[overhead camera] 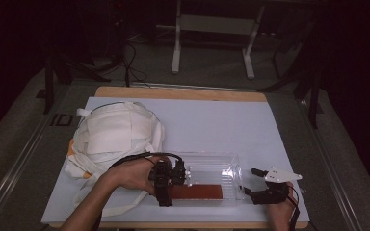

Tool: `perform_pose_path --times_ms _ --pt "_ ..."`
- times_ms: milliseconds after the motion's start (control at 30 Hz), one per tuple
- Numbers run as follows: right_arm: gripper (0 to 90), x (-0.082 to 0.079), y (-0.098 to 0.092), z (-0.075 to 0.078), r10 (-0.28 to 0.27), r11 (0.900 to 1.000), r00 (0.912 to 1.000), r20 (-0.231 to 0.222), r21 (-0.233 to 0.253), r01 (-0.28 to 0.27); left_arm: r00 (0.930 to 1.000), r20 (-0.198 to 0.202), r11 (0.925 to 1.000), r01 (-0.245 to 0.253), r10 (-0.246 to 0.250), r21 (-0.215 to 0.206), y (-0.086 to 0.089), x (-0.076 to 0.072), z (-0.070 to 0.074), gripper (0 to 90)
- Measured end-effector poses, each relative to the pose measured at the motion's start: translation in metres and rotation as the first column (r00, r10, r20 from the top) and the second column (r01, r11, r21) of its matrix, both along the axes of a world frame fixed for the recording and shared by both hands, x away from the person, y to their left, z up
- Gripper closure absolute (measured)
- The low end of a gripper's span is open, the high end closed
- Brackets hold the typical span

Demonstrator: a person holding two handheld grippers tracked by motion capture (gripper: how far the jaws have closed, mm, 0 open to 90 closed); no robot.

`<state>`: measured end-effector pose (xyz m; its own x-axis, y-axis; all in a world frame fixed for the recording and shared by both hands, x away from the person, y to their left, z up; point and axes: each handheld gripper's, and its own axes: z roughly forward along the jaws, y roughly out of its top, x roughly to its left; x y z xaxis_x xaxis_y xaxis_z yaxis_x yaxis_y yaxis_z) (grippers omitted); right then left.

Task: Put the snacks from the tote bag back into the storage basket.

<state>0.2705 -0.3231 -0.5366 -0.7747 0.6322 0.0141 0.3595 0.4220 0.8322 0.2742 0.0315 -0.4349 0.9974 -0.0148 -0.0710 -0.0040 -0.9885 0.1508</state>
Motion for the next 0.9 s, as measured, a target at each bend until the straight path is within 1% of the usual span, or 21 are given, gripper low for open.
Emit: perform_pose_path --times_ms 33,67,233,333,433,500,567,667,800,833,900 --pt "15.8 0.0 0.0 0.0 0.0 1.0 1.0 0.0 0.0 0.0 1.0 -0.001 1.0 -0.002 0.002 0.002 0.001 0.0 0.0 27.1" --pt "15.8 0.0 0.0 0.0 0.0 1.0 1.0 -0.001 0.001 0.0 1.0 0.006 1.0 0.004 -0.004 0.002 0.001 0.0 0.0 27.1" --pt "15.8 0.0 0.0 0.0 0.001 1.0 1.0 0.0 0.0 -0.001 1.0 0.006 1.0 -0.004 0.004 -0.005 0.004 0.0 0.002 27.1" --pt "15.8 0.0 0.0 0.0 0.0 1.0 1.0 -0.001 0.001 0.0 0.9999 0.013 0.9999 -0.006 0.006 -0.008 0.006 0.0 0.003 27.0" --pt "15.8 0.0 0.0 0.0 0.001 1.0 1.0 -0.002 0.001 -0.001 0.9997 0.018 0.9997 -0.018 0.019 -0.018 0.008 0.001 0.004 26.7" --pt "15.8 0.0 0.0 0.0 0.001 1.0 1.0 -0.001 0.002 -0.001 0.9996 0.021 0.9997 -0.016 0.017 -0.019 0.009 0.002 0.005 26.7" --pt "15.8 0.0 0.0 0.0 0.001 1.0 1.0 -0.003 0.003 -0.001 0.9993 0.03 0.9994 -0.023 0.024 -0.027 0.012 0.003 0.007 26.4" --pt "14.8 0.0 0.0 0.0 0.001 1.0 1.0 -0.005 0.003 -0.001 0.9984 0.037 0.9982 -0.04 0.042 -0.045 0.016 0.004 0.01 26.4" --pt "14.6 0.001 0.0 0.0 0.003 1.0 1.0 -0.008 0.002 -0.003 0.9957 0.063 0.995 -0.062 0.067 -0.078 0.023 0.005 0.014 26.4" --pt "14.6 0.001 0.0 0.0 0.002 1.0 1.0 -0.008 0.002 -0.002 0.9943 0.076 0.9941 -0.068 0.075 -0.084 0.024 0.005 0.015 26.4" --pt "14.6 0.001 0.0 0.0 0.002 1.0 1.0 -0.007 0.001 -0.002 0.9905 0.102 0.9903 -0.081 0.092 -0.113 0.029 0.005 0.018 26.4"
